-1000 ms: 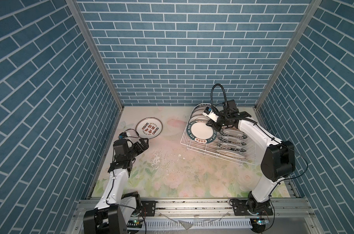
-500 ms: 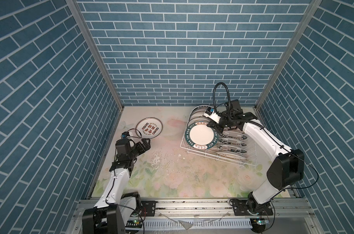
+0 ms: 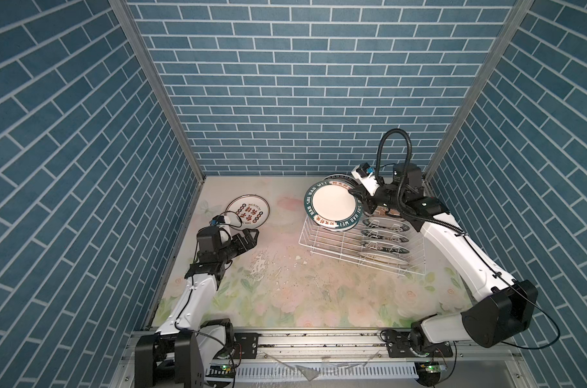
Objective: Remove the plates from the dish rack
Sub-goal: 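Lift the green-rimmed 'HAO SHI HAO WEI' plate with the right gripper toward the left gripper, then grasp the plate rim with the left gripper while the right gripper holds it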
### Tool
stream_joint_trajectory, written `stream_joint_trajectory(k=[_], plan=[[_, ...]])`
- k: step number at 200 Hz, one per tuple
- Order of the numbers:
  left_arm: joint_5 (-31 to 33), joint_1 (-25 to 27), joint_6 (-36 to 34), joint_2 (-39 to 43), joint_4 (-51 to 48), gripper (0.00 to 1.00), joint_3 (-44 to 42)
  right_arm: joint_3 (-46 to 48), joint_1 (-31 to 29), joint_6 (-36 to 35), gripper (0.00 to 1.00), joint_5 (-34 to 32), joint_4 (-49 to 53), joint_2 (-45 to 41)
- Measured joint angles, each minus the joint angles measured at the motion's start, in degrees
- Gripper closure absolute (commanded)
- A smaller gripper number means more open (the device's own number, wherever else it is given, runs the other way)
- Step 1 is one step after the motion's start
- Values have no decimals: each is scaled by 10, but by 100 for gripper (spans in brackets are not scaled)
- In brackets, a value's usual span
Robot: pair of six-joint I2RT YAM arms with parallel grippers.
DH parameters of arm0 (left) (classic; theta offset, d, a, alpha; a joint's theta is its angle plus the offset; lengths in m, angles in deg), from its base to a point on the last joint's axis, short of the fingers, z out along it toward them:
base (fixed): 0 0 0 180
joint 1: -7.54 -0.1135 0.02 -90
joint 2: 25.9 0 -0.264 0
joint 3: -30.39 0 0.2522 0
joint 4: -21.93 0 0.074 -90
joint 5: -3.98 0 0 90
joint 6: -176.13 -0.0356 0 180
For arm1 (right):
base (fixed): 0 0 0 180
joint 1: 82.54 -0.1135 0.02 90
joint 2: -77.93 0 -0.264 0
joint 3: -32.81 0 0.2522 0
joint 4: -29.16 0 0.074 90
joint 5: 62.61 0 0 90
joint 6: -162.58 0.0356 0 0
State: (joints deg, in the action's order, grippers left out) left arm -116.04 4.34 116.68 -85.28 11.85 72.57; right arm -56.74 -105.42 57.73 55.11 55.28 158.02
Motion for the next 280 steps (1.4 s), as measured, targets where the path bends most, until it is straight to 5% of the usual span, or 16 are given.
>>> stream_joint_trajectory(k=[44, 88, 187, 257, 280], plan=[[-1, 81, 38, 14, 42, 1, 29, 124, -3, 272, 100, -71, -252, 8], [1, 117, 83, -18, 122, 2, 57, 141, -33, 434, 100, -113, -324, 32], [-35, 136, 160, -145, 305, 8, 65, 139, -80, 511, 100, -114, -303, 79], [-37, 136, 164, -161, 317, 12, 91, 78, -91, 546, 100, -49, -291, 145], [-38, 136, 163, -182, 317, 27, 97, 76, -98, 563, 100, -25, -295, 155]])
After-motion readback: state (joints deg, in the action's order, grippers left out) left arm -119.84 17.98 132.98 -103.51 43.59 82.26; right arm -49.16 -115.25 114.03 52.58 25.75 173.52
